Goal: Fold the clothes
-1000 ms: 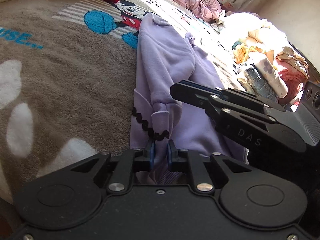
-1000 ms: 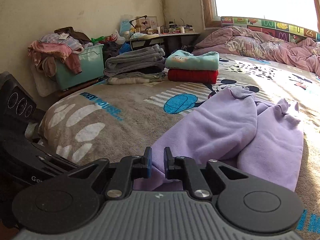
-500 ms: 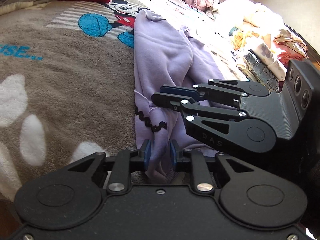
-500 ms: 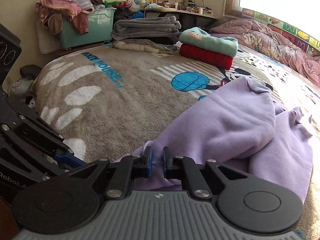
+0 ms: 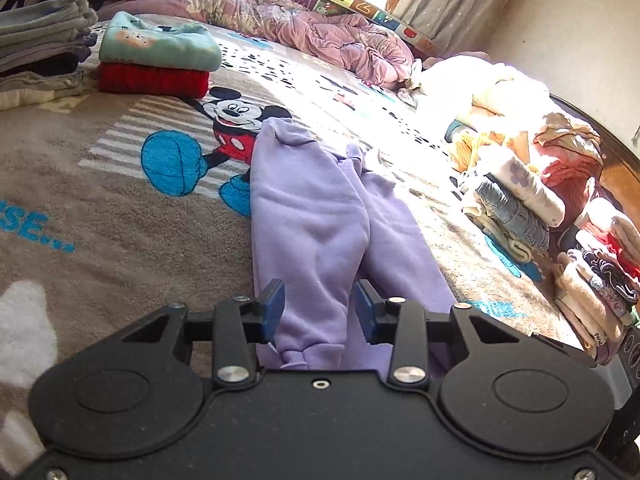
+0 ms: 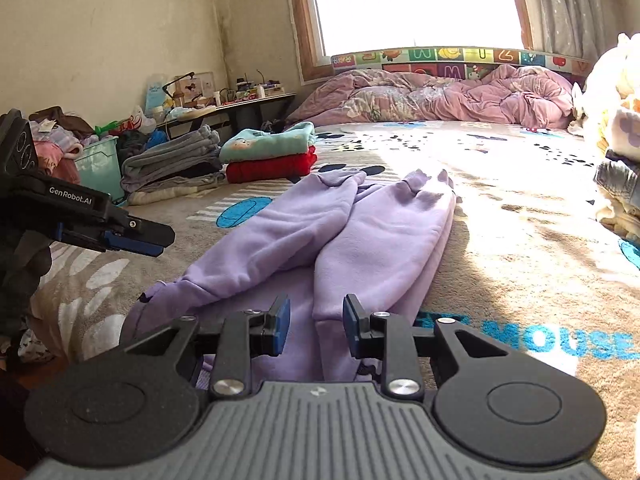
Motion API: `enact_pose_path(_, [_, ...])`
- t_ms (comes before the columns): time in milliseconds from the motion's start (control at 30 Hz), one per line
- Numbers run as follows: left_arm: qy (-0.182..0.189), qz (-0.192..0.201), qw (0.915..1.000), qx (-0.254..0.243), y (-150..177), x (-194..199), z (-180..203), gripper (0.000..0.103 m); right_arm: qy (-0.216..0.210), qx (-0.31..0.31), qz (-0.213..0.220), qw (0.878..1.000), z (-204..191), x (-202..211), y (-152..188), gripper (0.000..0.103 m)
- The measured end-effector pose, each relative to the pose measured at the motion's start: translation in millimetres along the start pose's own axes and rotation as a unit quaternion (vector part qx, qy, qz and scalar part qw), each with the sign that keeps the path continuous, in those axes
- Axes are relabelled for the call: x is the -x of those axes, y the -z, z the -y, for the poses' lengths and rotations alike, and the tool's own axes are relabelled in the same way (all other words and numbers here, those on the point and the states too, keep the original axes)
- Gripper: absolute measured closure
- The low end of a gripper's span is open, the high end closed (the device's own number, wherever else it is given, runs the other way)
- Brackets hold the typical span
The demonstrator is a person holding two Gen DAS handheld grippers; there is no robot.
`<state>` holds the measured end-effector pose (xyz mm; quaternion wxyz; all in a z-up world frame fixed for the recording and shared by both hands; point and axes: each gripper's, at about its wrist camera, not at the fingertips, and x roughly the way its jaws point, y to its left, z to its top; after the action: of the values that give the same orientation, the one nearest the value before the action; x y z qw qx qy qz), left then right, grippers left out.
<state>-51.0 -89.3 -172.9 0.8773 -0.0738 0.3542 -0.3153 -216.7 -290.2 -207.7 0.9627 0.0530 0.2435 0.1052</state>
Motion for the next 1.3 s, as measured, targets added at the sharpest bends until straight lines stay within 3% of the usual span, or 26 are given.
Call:
enact_pose_path(200, [-0.004,-0.036,0.9941,-0.103,-23.6,-55.5,43.8,0.07,0.038,-0.039,0.011,0.998,26.9,19.2,20.7,0.073])
enact_pose_path(233, [-0.019,-0.043,0.9887,-0.142,-22.7,-64.7,56.0,0.061,0.039,-0.036,0.01,0.999,26.8,22.4,22.0,0.073])
enact_pose_path(300, [-0.062,-0.058,0.9697,-0.229,-19.6,-83.7,81.1,0.06,0.04,-0.029,0.008,0.999,26.6,28.7,24.5,0.072])
enact_pose_path(367, [-0.083,-0.078,0.9509,-0.288,-11.7,-100.1,96.5,0.06,0.041,-0.022,0.006,0.999,26.4,35.0,27.0,0.07])
enact_pose_path(433, [-0.102,-0.084,0.943,-0.305,-5.0,-111.3,101.2,0.06,0.044,-0.025,0.002,0.999,30.0,42.0,30.6,0.069])
enact_pose_path(467, [-0.117,-0.086,0.9382,-0.314,-1.2,-116.8,101.8,0.064,0.047,-0.025,0.002,0.999,31.4,45.5,32.6,0.069])
enact_pose_path(500, [-0.133,-0.085,0.9319,-0.326,2.9,-121.6,102.7,0.081,0.049,-0.026,0.001,0.998,32.8,48.9,34.6,0.069])
enact_pose_path(533, [-0.147,-0.079,0.9268,-0.337,6.7,-124.2,104.1,0.091,0.052,-0.025,0.001,0.998,34.0,52.2,36.7,0.068])
enact_pose_path(633, [-0.216,-0.022,0.9101,-0.353,20.2,-121.4,114.4,0.097,0.058,-0.025,0.003,0.998,39.9,61.2,44.8,0.067])
enact_pose_path(700, [-0.264,0.015,0.8937,-0.363,31.8,-119.0,124.9,0.098,0.058,-0.024,0.004,0.998,44.8,63.4,47.4,0.067])
enact_pose_path(800, [-0.305,0.009,0.8544,-0.42,53.7,-136.1,135.0,0.096,0.052,-0.036,0.012,0.998,55.9,65.3,47.8,0.066])
enact_pose_path(833, [-0.3,-0.001,0.8565,-0.42,54.1,-140.0,134.4,0.094,0.049,-0.043,0.015,0.998,60.1,65.1,46.9,0.066])
enact_pose_path(900, [-0.276,-0.022,0.8721,-0.403,49.7,-145.3,131.0,0.088,0.044,-0.053,0.023,0.997,65.3,64.3,43.8,0.066])
enact_pose_path(933, [-0.25,-0.036,0.8846,-0.392,43.7,-140.0,128.6,0.07,0.041,-0.057,0.027,0.997,67.0,64.2,41.9,0.066])
enact_pose_path(1000, [-0.19,-0.065,0.9088,-0.366,26.6,-122.8,122.7,0.061,0.031,-0.062,0.035,0.997,67.6,65.2,38.8,0.066])
enact_pose_path(1067, [-0.125,-0.089,0.9315,-0.33,0.3,-100.0,113.2,0.059,0.021,-0.063,0.039,0.997,67.3,65.6,36.3,0.066])
enact_pose_path(1100, [-0.107,-0.085,0.94,-0.313,-13.7,-88.3,107.6,0.06,0.018,-0.062,0.04,0.997,67.0,65.5,35.3,0.066])
enact_pose_path(1167, [-0.107,-0.074,0.9504,-0.283,-34.3,-78.2,95.3,0.064,0.011,-0.064,0.043,0.997,67.6,65.3,32.4,0.066])
enact_pose_path(1267, [-0.114,-0.065,0.966,-0.223,-57.6,-77.0,75.4,0.081,0.0,-0.084,0.046,0.995,73.0,60.9,29.0,0.066])
enact_pose_path(1300, [-0.111,-0.076,0.9669,-0.217,-57.1,-83.5,73.7,0.086,-0.003,-0.091,0.047,0.995,75.0,59.3,28.0,0.066])
